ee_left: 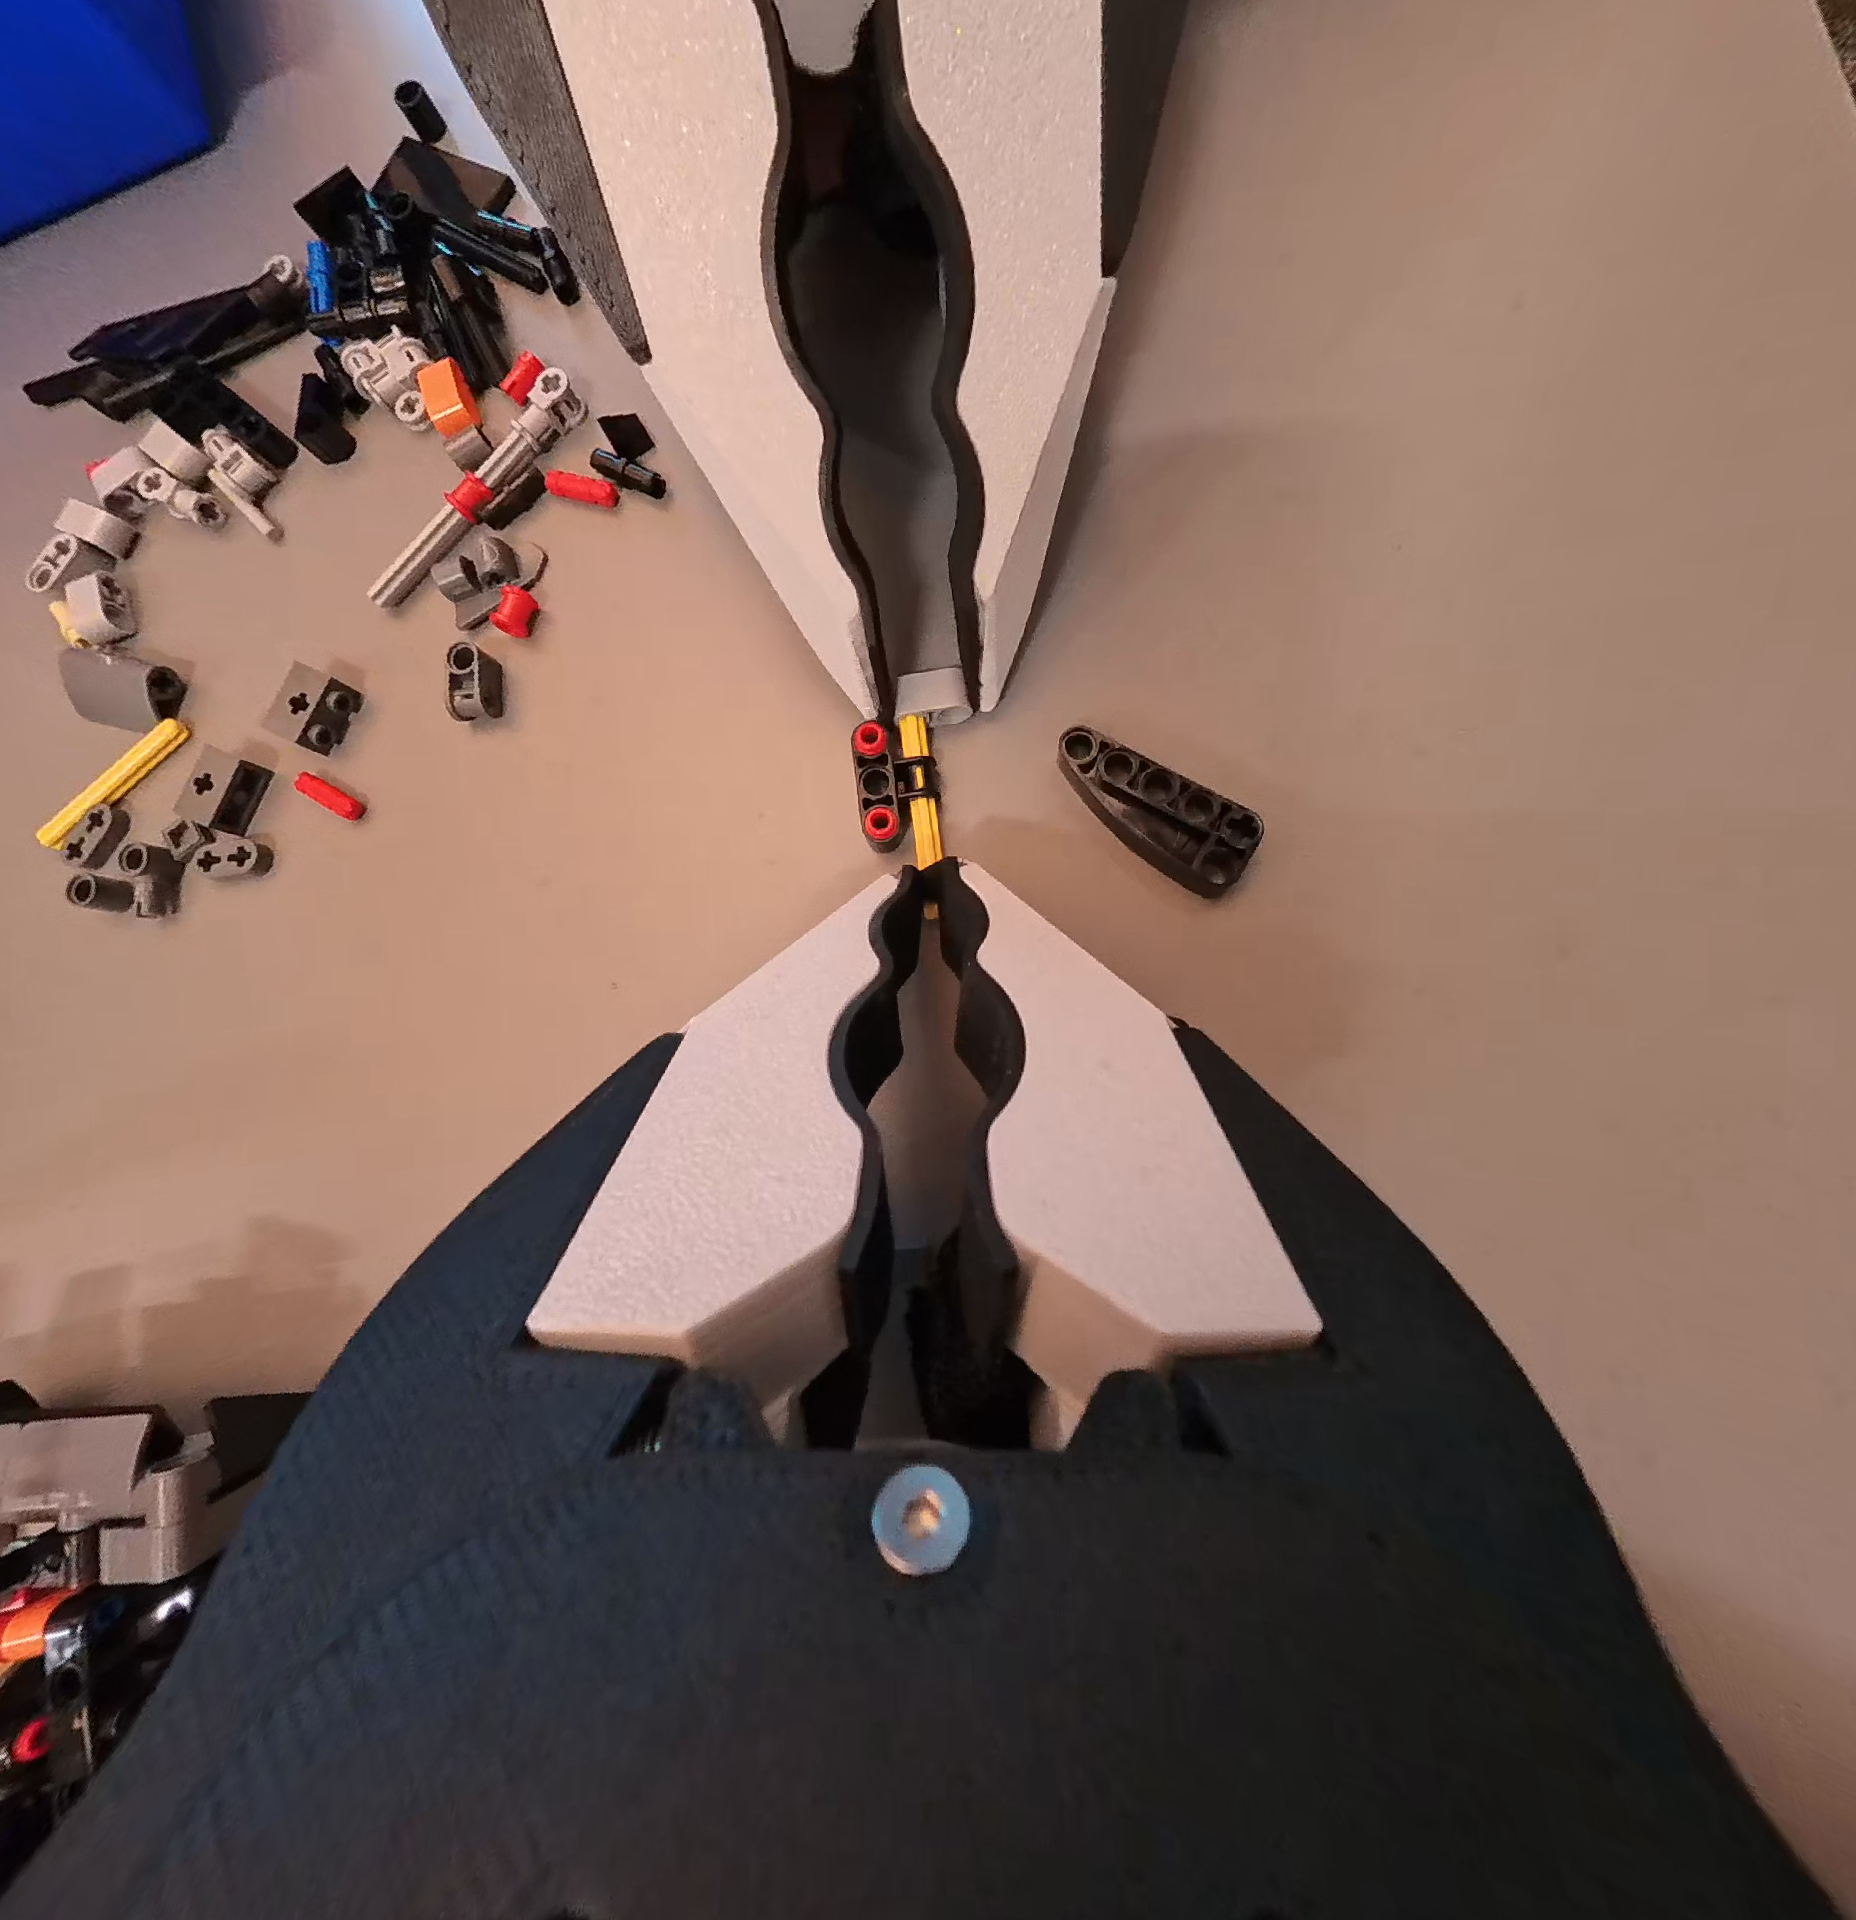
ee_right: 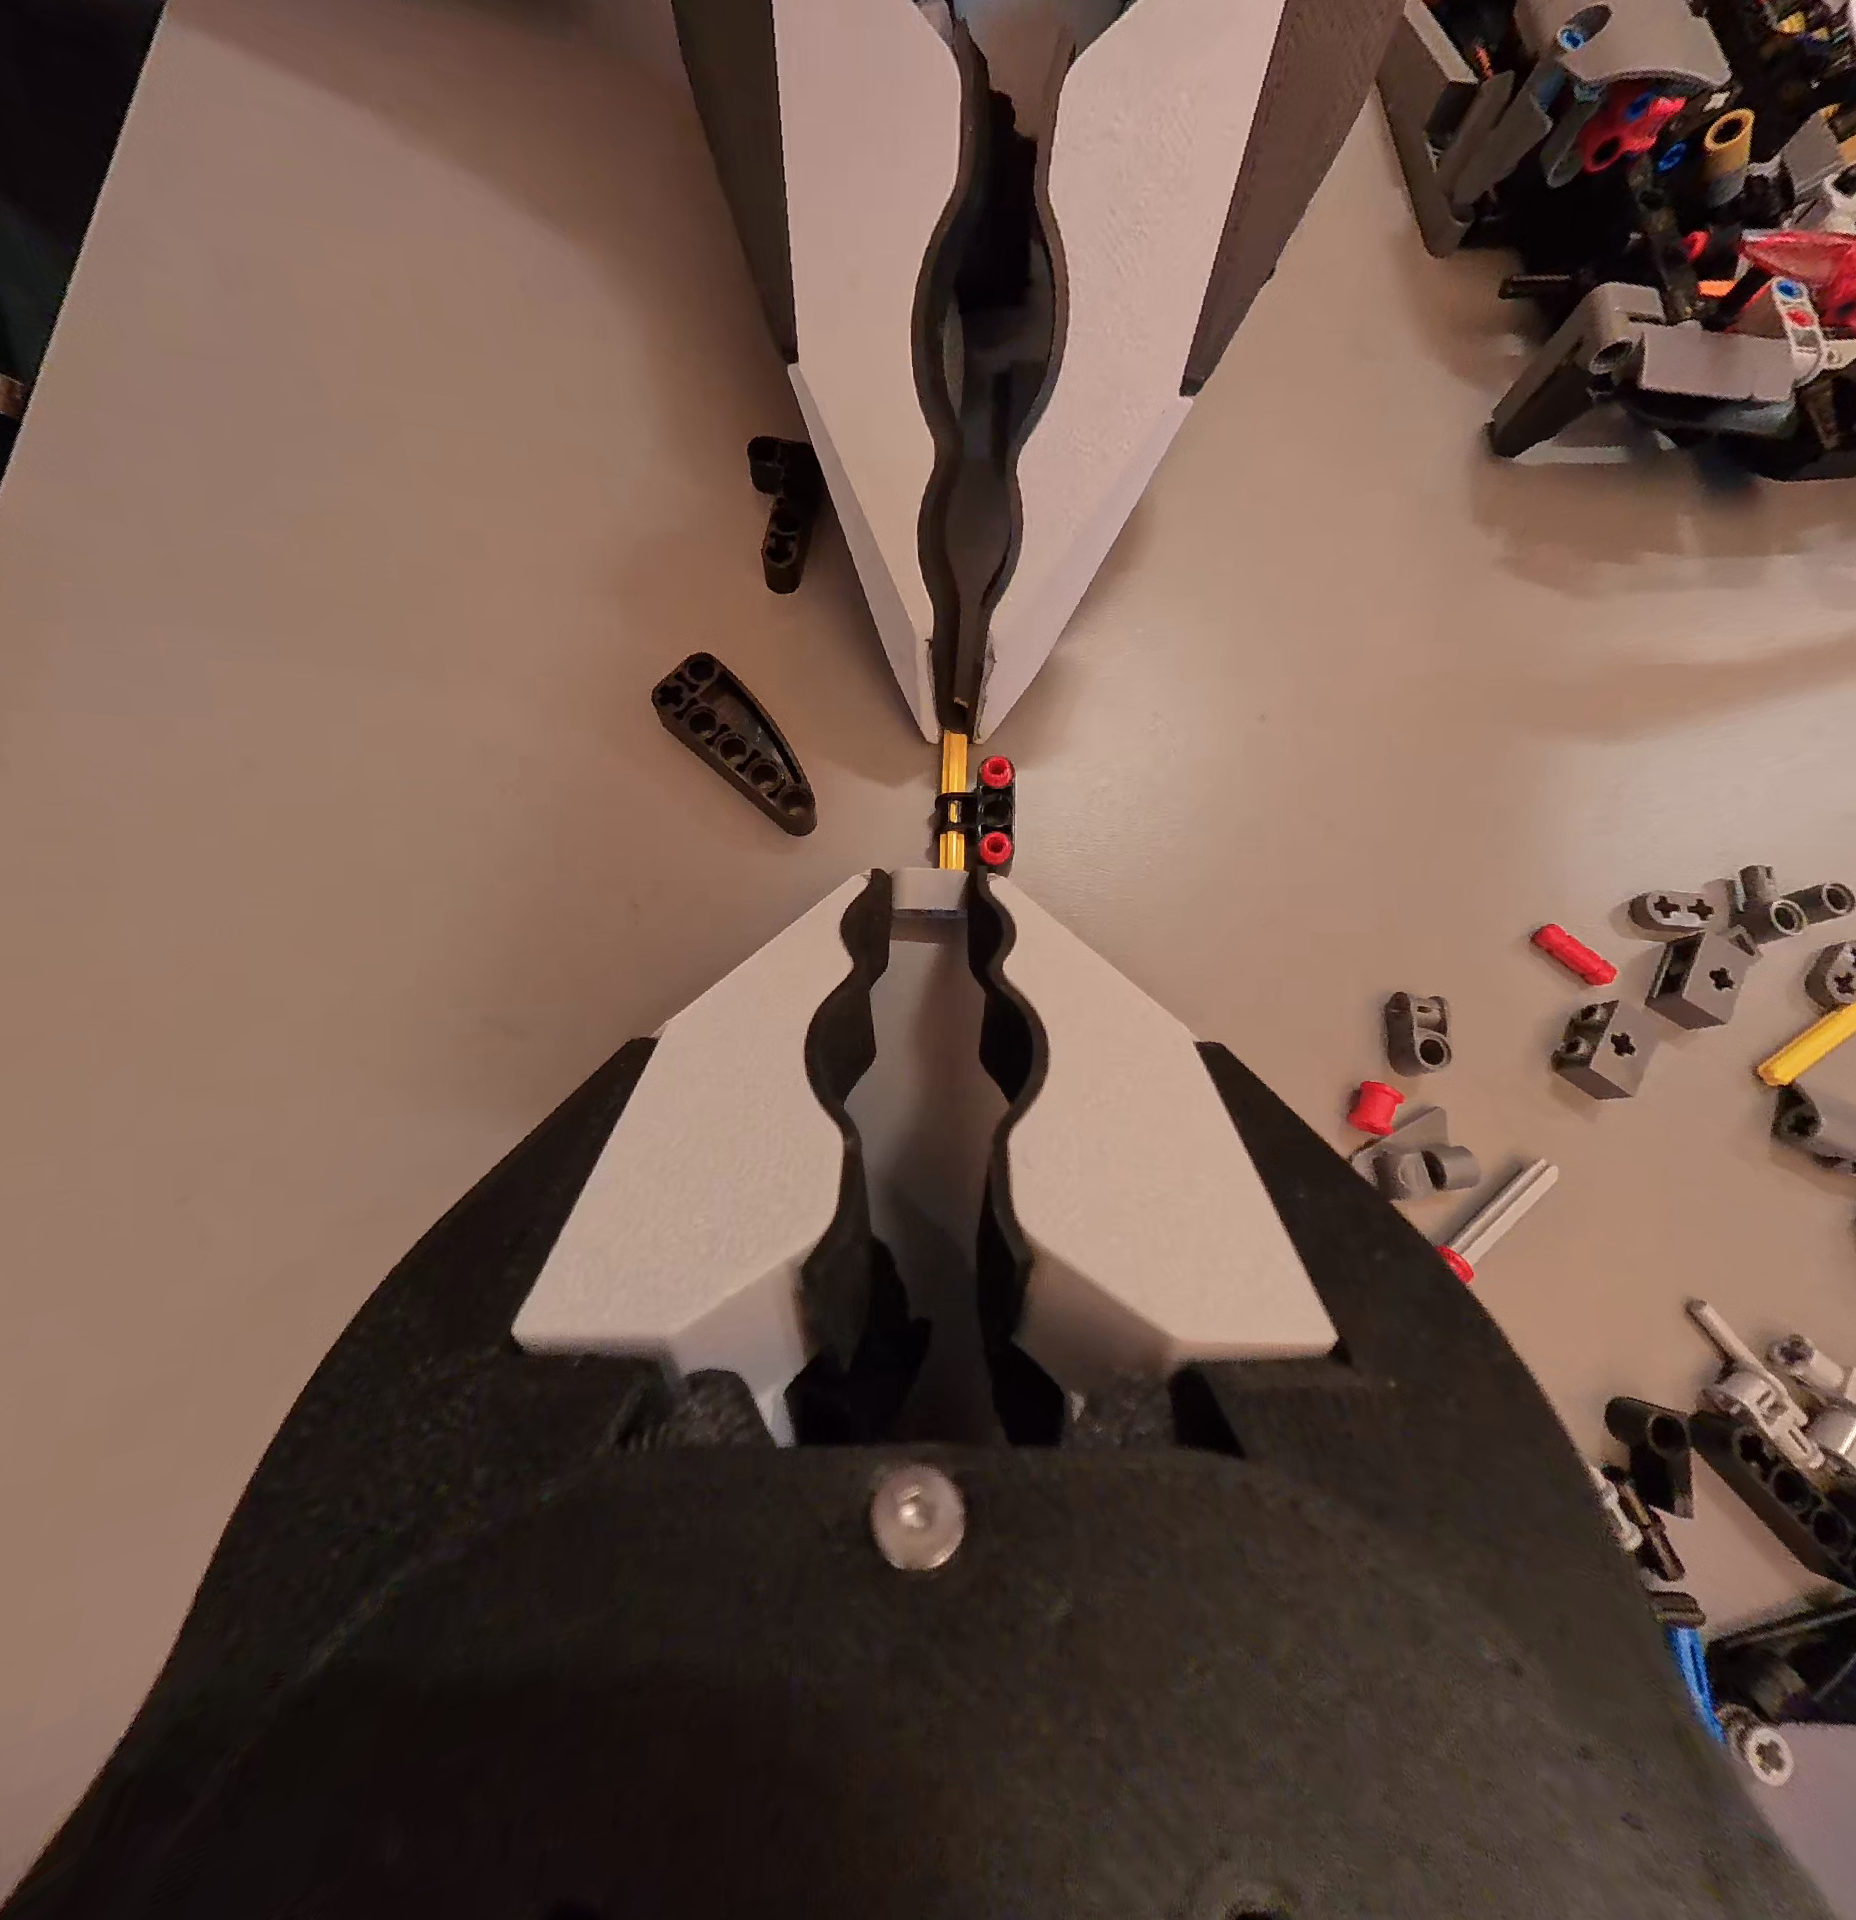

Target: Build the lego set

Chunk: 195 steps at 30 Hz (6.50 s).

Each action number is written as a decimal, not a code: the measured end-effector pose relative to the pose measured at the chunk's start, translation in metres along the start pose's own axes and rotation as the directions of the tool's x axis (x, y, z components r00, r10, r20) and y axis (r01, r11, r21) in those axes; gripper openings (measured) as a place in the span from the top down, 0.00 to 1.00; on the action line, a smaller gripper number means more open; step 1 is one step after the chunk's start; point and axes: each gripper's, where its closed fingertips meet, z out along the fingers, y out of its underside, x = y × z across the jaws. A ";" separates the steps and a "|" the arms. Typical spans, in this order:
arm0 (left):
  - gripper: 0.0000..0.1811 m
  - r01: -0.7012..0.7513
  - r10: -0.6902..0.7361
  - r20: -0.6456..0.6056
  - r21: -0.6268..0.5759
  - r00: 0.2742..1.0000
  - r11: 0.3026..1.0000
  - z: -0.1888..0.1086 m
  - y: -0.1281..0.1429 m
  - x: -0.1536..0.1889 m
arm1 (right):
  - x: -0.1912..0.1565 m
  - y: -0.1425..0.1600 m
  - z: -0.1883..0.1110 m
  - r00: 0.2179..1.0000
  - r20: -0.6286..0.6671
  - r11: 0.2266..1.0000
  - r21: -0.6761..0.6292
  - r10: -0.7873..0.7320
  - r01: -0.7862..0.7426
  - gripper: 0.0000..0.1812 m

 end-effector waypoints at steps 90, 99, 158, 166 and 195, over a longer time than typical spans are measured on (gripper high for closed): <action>0.99 -0.003 0.003 -0.028 -0.012 1.000 1.000 0.000 -0.001 0.006 | 0.002 0.005 -0.004 0.999 0.036 1.000 0.009 0.023 -0.023 0.93; 0.99 0.002 -0.002 -0.002 -0.012 1.000 1.000 0.002 -0.002 0.001 | 0.002 0.005 -0.004 0.999 0.041 1.000 0.005 0.022 -0.022 0.93; 0.97 0.054 -0.054 -0.021 0.027 0.998 0.998 0.004 -0.006 0.002 | -0.005 0.014 -0.014 0.982 -0.050 0.975 -0.126 0.180 -0.185 0.92; 0.99 0.012 -0.010 -0.064 0.037 0.998 0.999 0.007 -0.014 0.016 | 0.016 0.002 0.000 0.983 -0.103 0.976 -0.138 0.153 -0.167 0.94; 0.88 0.031 -0.035 0.049 0.080 0.998 0.996 0.003 -0.009 -0.010 | 0.082 0.029 -0.084 0.834 -0.497 0.948 -0.062 0.242 -0.312 0.90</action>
